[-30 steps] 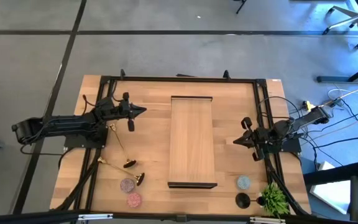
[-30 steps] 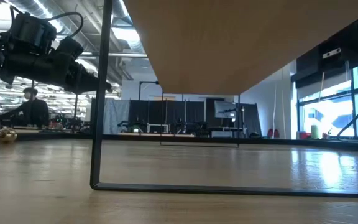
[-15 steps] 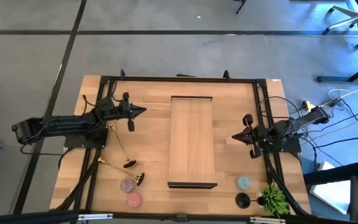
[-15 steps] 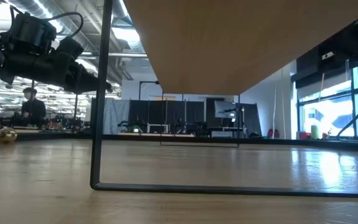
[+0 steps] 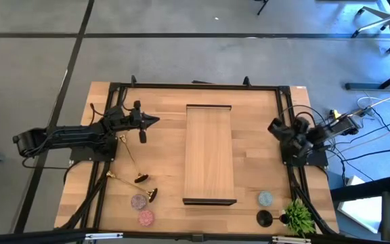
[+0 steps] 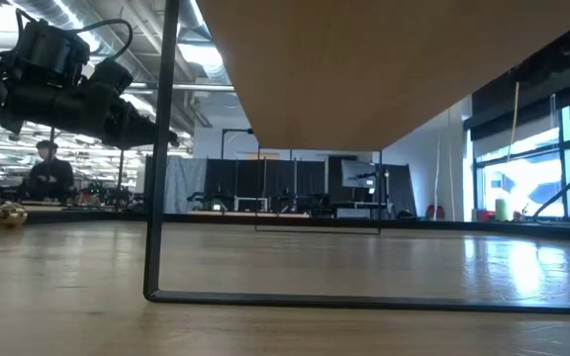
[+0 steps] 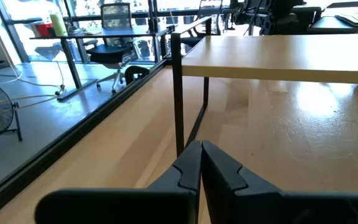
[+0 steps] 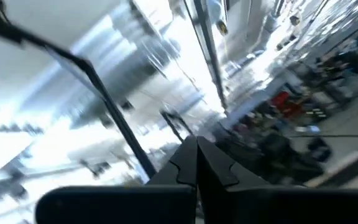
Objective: Pick & Place candle stick holders
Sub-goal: Put the black candleholder on the shelf
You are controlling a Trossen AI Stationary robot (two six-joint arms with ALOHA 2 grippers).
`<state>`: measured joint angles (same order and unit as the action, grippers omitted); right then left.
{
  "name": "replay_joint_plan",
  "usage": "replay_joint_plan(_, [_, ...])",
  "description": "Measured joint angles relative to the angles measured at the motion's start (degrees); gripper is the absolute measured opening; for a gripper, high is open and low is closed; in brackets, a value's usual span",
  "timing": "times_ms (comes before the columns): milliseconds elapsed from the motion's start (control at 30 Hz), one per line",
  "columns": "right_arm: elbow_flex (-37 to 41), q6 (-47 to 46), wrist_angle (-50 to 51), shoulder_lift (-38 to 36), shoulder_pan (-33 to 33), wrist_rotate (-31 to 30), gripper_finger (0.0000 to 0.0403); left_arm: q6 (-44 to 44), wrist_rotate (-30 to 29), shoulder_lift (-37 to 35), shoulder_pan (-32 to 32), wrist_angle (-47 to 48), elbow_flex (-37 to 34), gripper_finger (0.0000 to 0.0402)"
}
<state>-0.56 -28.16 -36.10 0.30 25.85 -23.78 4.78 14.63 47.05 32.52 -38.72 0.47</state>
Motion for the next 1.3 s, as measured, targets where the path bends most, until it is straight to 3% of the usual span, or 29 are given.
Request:
replay_joint_plan(233, [0.0,-3.7,-4.4,0.0,0.0,1.7,0.0001,0.0,0.0,0.0,0.0,0.0,0.0,0.0006])
replay_joint_plan(500, [0.0,-4.0,-16.6,0.0,0.0,1.4,0.0001,0.0,0.0,0.0,0.0,0.0,0.0,0.0006])
replay_joint_plan(700, [0.0,-1.2,-23.2,0.0,0.0,-9.1,0.0001,0.0,0.0,0.0,0.0,0.0,0.0,0.0006])
replay_joint_plan(800, [0.0,-6.4,-23.8,0.0,0.0,-12.3,0.0001,0.0,0.0,0.0,0.0,0.0,0.0,0.0006])
replay_joint_plan(867, [0.0,-8.2,-23.8,0.0,0.0,-9.4,0.0001,0.0,0.0,0.0,0.0,0.0,0.0,0.0006])
replay_joint_plan(967, [-0.2,-8.8,-23.2,0.1,0.0,0.5,0.0001,0.0,0.0,0.0,0.0,0.0,0.0,0.0006])
replay_joint_plan(1067, [-3.6,-8.9,-16.1,2.2,0.1,10.0,0.0001,0.0,0.0,0.0,0.0,0.0,0.0,0.0006])
replay_joint_plan(1300, [-17.6,-4.7,3.2,16.7,0.1,17.9,0.0003,0.0,0.0,0.0,0.0,0.0,0.0,0.0006])
